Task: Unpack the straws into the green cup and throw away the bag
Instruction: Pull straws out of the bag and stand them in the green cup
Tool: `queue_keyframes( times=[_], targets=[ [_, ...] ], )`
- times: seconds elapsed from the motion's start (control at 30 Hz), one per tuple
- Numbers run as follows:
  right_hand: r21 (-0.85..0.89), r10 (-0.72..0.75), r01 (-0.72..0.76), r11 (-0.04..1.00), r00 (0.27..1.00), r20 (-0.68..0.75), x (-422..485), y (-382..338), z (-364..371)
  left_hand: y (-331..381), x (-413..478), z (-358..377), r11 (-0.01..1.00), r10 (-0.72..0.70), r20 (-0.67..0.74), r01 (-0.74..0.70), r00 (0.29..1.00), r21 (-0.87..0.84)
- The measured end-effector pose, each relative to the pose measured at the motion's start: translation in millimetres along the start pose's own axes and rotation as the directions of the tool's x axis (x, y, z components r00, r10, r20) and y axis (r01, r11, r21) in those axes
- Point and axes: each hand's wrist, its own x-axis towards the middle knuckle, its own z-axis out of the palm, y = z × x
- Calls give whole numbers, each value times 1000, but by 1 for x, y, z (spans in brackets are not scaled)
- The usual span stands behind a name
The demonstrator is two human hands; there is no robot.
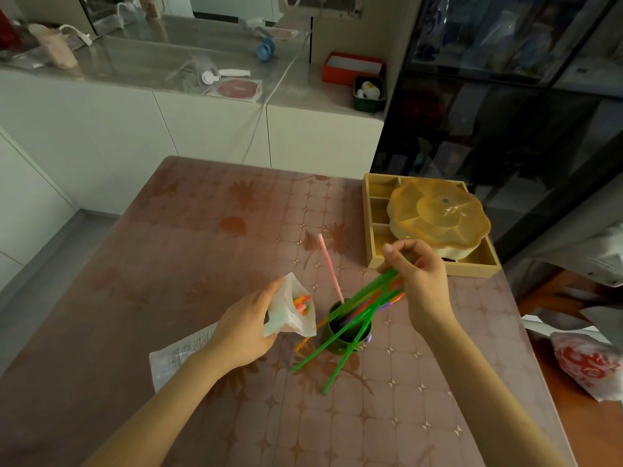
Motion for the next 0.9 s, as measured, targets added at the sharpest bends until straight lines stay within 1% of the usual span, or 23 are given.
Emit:
queue_keyframes(
  times=[0.07,0.17,0.23,0.37,0.47,0.53,0.6,0.67,0.73,0.77,0.83,0.9],
  targets=[
    [-122,-85,77,990,995,-60,-1,0,4,0,0,1,1000,4,12,-5,1000,11],
    [-217,-194,172,961,977,-85,-2,-1,8,1,1,3,1000,7,21,-7,1000,14],
    [-222,-214,186,957,971,-109,-1,-2,9,2,1,4,1000,0,26,0,1000,10],
    [-173,-235,209,962,961,-144,-1,-6,10,1,2,6,1000,5,30,-5,1000,7],
    [-181,-215,185,966,963,-163,3,-9,9,-1,2,8,1000,30,24,-30,999,-4],
    [-178,-155,126,976,975,-158,8,-8,8,-3,2,9,999,38,22,-38,999,3],
    [-111,-55,39,993,988,-148,12,-8,6,-4,2,11,999,35,31,-35,999,10],
    [-4,29,-30,1000,992,-119,13,-7,3,-6,2,14,999,32,36,-32,999,11],
    [70,63,-57,996,994,-92,12,-5,0,-6,2,16,1000,26,43,-26,999,12],
    [79,67,-61,995,995,-79,12,-5,-1,-6,2,17,1000,22,46,-23,999,9],
    [36,65,-63,997,997,-53,11,-2,-2,-5,2,18,1000,23,58,-24,998,3],
    [-45,60,-61,997,998,-20,10,1,-2,-5,2,19,1000,21,79,-22,997,4]
  ],
)
